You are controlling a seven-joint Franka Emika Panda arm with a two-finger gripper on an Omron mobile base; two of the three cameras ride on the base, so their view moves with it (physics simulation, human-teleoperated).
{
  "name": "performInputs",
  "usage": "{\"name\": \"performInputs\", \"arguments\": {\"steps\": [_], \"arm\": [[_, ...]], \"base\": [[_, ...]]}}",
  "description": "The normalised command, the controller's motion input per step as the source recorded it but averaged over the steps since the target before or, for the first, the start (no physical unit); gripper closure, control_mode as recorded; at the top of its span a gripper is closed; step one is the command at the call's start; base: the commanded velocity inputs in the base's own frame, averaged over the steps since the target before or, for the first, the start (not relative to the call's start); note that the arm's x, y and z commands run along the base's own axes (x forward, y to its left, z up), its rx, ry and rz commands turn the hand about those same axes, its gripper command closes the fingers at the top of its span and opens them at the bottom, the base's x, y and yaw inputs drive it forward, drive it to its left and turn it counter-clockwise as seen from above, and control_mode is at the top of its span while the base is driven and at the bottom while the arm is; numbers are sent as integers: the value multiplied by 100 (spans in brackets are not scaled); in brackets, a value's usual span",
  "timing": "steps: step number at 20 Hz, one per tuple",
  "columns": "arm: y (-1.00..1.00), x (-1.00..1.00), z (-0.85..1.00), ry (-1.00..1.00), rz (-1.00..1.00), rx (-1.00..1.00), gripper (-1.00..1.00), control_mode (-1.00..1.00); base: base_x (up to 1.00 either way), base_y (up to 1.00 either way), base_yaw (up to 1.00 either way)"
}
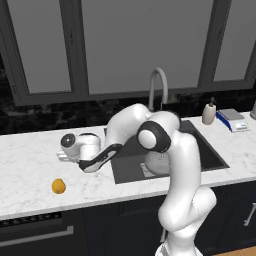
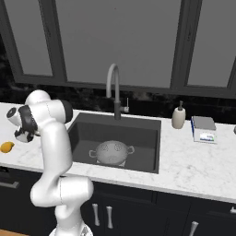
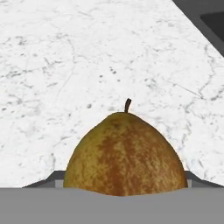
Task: Put the colander in the sink, put the pear, mango in the colander, and turn on the sink faucet and pour water over the colander.
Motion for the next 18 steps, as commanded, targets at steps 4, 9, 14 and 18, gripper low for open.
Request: {"name": "performInputs", "arguments": {"steps": [4,9,14,18], "arm": [[-64,0,1,-3,-4,0,100,-100],[-33,-22,77,-4,-30,0,100,-100],[-38,-32,94,-11,-47,2,100,-100],[-35,-6,68,-31,-51,3,100,-100]], "base": [[0,0,0],[0,0,0],[0,0,0],[0,0,0]]}}
